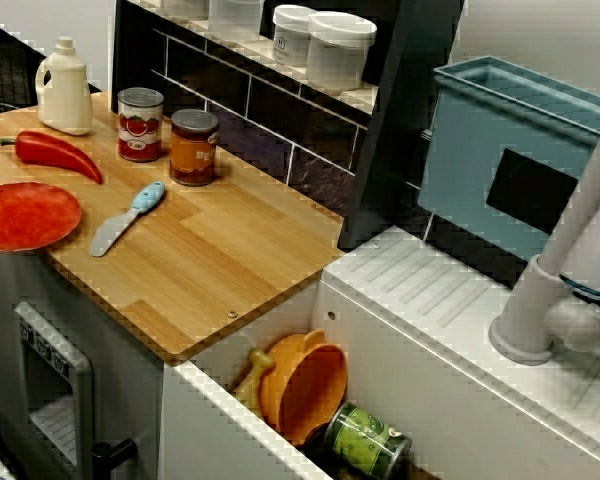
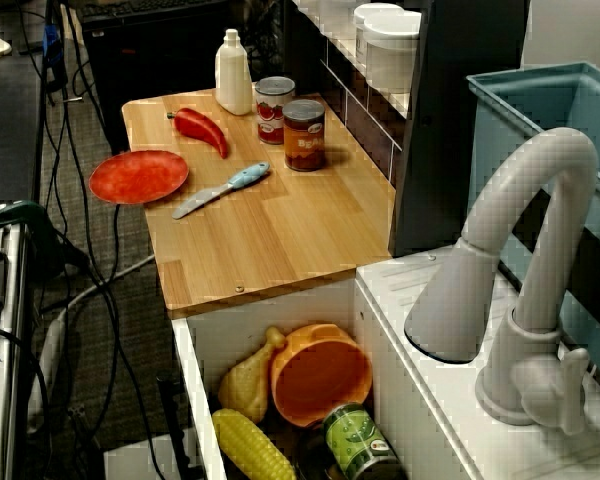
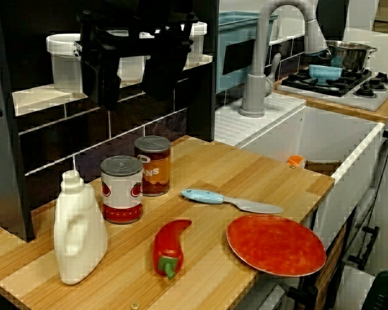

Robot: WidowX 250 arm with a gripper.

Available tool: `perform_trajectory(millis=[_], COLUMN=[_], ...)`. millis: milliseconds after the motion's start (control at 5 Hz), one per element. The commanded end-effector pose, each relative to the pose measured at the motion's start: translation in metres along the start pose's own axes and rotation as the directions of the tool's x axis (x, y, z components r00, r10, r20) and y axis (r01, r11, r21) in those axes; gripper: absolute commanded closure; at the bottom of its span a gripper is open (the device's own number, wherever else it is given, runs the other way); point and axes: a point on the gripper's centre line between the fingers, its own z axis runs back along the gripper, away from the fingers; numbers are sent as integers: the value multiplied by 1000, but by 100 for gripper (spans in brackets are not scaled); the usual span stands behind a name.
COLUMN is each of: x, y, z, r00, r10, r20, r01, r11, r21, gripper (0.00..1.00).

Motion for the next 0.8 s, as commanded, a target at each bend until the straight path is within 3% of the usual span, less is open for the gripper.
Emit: perform_trajectory(millis=[0,200,600], x=[13,12,2], y=[32,43,45], z=[11,10,2], r00=[993,979,971], r10=[110,198,235], r20=[43,57,38], r01=[-114,-204,-238], r11=[988,970,958], r21=[109,129,160], gripper=[0,0,0])
